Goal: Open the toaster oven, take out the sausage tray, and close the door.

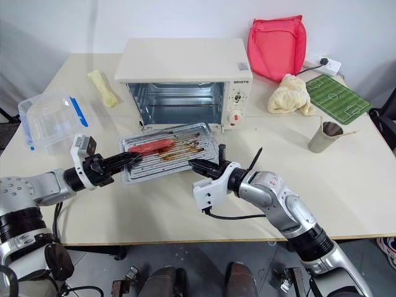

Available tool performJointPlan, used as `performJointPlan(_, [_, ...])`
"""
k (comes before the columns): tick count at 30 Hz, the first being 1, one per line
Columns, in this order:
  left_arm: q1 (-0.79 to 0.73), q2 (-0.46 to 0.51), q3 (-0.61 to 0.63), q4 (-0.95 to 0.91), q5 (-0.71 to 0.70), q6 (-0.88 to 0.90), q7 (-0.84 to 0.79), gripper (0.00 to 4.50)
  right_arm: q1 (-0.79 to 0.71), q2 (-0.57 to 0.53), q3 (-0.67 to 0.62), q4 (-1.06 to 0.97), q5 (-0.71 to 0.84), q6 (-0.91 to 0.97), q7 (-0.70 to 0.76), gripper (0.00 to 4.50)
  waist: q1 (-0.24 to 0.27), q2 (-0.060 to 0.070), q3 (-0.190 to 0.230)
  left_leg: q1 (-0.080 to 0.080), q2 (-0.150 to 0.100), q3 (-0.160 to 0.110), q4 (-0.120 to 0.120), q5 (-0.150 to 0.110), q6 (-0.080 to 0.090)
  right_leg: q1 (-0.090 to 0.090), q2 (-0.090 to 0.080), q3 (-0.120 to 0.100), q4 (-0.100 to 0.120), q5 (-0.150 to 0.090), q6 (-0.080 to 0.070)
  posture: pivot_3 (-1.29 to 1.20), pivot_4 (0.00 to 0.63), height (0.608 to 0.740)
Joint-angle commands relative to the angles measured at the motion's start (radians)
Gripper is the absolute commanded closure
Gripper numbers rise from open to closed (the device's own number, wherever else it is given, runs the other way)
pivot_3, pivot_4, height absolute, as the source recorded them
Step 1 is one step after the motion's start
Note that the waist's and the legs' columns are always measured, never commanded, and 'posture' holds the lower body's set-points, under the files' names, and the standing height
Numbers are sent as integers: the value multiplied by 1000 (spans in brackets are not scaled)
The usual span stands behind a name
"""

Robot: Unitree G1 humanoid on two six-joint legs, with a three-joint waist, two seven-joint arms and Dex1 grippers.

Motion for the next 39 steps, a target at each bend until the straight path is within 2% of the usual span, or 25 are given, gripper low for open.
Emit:
performJointPlan(1, [13, -14, -3, -15, -53, 2, 47, 4496, -2, 12, -48, -92, 102, -7, 19, 4500, 0, 0, 0, 0, 0, 0, 0, 0, 0, 0, 0, 0, 0, 0, 0, 0, 150, 740])
performJointPlan(8, [54, -56, 4, -39, -161, 2, 150, 4496, -5, 19, -58, -105, 124, 10, 64, 4500, 1, 0, 0, 0, 0, 0, 0, 0, 0, 0, 0, 0, 0, 0, 0, 0, 150, 740])
performJointPlan(13, [78, -74, 7, -37, -233, 2, 231, 4500, -9, 3, -54, -109, 158, -19, 99, 2949, 1, 0, 0, 1, 0, -1, 0, 0, 0, 0, 0, 1, 0, 0, 0, 0, 150, 740])
performJointPlan(14, [79, -78, 10, -33, -249, 2, 244, 4500, -7, 2, -56, -110, 172, -21, 106, 2756, 2, 0, 0, 1, 0, -1, 0, 0, 0, 0, 0, 1, 0, 0, 0, 0, 150, 740])
performJointPlan(15, [81, -81, 11, -28, -267, 2, 259, 4500, -5, -1, -58, -111, 190, -18, 117, 2296, 2, 0, 0, 1, 0, -1, 0, 0, 0, 1, 0, 2, 0, 0, 0, 0, 150, 740])
performJointPlan(18, [86, -91, 22, -20, -308, 2, 300, 4500, -1, -13, -65, -115, 224, -22, 136, 1431, 2, 0, 0, 2, 0, -1, 0, 0, 0, 2, 0, 2, 0, 0, 0, 0, 150, 740])
performJointPlan(22, [97, -113, 29, -20, -358, -4, 354, 4500, 3, -31, -75, -125, 279, 2, 180, 28, 2, 0, 0, 3, 0, -1, 0, 0, 0, 2, 0, 2, 0, 0, 0, 0, 150, 740])
performJointPlan(26, [102, -122, 24, -7, -406, -24, 405, 4500, 6, -43, -85, -145, 346, 52, 227, 28, 3, 0, 0, 3, 0, 0, -1, 0, 0, 2, 0, 2, 0, 0, 0, 0, 150, 740])
performJointPlan(34, [167, -114, -33, -18, -565, -93, 502, 4500, 36, -122, -131, -255, 594, 307, 408, 28, 5, -1, 0, 4, 0, 0, -1, 0, 0, 3, 0, 3, -1, 0, 0, 0, 150, 740])
performJointPlan(39, [266, -49, -86, -60, -757, -192, 591, 4500, 45, -228, -230, -276, 762, 493, 504, 28, 4, -1, 0, 5, 0, 0, -1, 0, 0, 4, 0, 4, -2, 0, 0, 0, 150, 740])
